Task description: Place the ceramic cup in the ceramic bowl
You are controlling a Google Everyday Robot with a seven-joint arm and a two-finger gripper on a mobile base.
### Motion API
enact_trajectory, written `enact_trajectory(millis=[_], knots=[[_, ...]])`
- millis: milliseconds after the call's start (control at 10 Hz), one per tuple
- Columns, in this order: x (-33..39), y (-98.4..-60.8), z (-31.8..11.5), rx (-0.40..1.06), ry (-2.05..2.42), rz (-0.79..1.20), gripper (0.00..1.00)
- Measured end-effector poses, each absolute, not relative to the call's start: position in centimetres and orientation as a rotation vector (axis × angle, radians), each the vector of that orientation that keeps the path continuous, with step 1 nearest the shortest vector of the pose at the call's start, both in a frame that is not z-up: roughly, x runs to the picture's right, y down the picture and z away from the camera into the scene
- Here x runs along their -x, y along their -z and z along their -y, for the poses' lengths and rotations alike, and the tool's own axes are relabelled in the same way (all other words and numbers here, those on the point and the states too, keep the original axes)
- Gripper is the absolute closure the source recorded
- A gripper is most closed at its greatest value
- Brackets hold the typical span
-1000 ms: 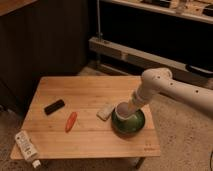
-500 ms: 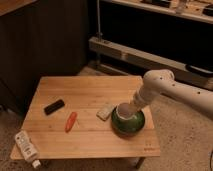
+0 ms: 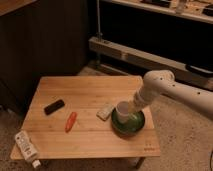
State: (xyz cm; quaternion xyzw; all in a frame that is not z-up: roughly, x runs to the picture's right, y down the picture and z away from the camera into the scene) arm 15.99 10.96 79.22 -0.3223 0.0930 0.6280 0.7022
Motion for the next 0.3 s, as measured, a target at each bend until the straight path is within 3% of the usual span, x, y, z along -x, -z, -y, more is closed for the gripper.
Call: enact_trajectory(millis=[100, 300], knots=[[-16.04, -79.19, -10.94, 0.717, -1.398, -0.206, 0.16], [-16.05, -79.34, -11.05, 0.718, -1.398, -0.203, 0.10]])
